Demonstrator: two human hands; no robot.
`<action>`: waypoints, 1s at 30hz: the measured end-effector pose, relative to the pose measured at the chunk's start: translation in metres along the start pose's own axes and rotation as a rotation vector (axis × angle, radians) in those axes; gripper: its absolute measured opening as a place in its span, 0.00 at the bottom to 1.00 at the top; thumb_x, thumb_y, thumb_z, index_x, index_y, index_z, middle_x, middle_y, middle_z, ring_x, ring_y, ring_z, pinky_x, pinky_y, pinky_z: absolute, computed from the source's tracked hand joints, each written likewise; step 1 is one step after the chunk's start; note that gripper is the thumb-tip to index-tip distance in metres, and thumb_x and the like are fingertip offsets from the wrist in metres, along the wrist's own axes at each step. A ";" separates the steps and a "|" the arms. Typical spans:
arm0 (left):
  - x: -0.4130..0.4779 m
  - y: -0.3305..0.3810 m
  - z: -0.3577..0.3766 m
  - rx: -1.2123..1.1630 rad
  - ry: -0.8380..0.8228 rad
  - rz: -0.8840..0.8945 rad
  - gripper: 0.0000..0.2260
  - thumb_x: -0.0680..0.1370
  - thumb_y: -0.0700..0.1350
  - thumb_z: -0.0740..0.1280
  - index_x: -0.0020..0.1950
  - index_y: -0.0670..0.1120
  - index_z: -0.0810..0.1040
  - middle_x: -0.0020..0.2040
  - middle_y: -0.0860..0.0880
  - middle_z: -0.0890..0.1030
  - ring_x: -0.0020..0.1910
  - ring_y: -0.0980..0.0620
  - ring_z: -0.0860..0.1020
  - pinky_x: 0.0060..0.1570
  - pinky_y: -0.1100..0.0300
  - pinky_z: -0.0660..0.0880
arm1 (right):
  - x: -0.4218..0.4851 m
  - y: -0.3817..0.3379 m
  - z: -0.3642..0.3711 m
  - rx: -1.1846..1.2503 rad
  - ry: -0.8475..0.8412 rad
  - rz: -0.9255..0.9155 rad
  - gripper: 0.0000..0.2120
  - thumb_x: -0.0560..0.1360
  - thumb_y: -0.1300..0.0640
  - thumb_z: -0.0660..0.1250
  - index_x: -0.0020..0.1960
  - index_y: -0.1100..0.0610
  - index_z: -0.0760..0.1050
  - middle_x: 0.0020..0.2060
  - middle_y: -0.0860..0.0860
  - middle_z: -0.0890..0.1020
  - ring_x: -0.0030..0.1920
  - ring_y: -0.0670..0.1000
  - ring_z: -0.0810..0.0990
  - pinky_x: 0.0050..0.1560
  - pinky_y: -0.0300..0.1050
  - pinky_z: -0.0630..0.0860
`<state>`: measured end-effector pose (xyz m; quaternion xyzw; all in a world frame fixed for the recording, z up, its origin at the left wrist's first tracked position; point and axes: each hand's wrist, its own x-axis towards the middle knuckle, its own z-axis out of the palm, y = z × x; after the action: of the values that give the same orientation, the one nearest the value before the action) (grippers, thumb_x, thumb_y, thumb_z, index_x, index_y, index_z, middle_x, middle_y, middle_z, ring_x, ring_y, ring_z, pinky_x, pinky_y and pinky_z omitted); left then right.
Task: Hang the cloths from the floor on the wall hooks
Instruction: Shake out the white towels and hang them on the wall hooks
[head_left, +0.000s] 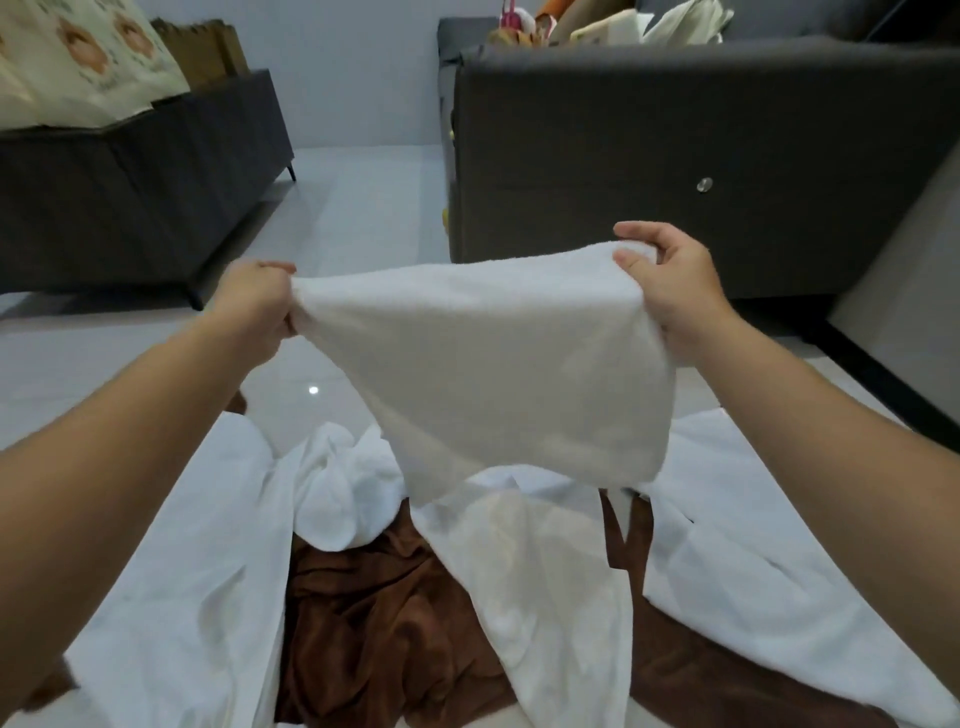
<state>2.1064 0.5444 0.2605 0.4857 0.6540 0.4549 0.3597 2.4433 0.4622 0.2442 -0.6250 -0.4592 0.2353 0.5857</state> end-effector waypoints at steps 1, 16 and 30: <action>0.000 0.005 -0.001 0.053 -0.011 0.029 0.17 0.82 0.34 0.53 0.68 0.42 0.73 0.63 0.40 0.72 0.54 0.45 0.70 0.35 0.60 0.72 | 0.003 -0.002 -0.002 -0.019 -0.024 0.031 0.10 0.79 0.58 0.66 0.57 0.47 0.79 0.51 0.40 0.78 0.54 0.44 0.78 0.56 0.44 0.77; 0.014 -0.006 -0.025 0.010 0.147 -0.109 0.13 0.83 0.39 0.58 0.65 0.46 0.75 0.63 0.43 0.73 0.57 0.43 0.73 0.54 0.51 0.76 | 0.000 0.011 0.006 -0.005 -0.172 0.074 0.15 0.82 0.60 0.58 0.64 0.46 0.75 0.54 0.43 0.78 0.52 0.43 0.79 0.44 0.37 0.77; 0.004 -0.012 -0.043 0.306 -0.151 0.410 0.13 0.75 0.39 0.70 0.58 0.49 0.78 0.55 0.47 0.77 0.53 0.47 0.76 0.53 0.57 0.74 | -0.009 0.017 0.005 0.215 -0.220 0.079 0.15 0.79 0.62 0.66 0.64 0.50 0.74 0.53 0.50 0.83 0.53 0.50 0.83 0.51 0.46 0.81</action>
<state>2.0626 0.5366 0.2635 0.6894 0.5743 0.3768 0.2301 2.4399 0.4586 0.2245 -0.5466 -0.4678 0.3733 0.5857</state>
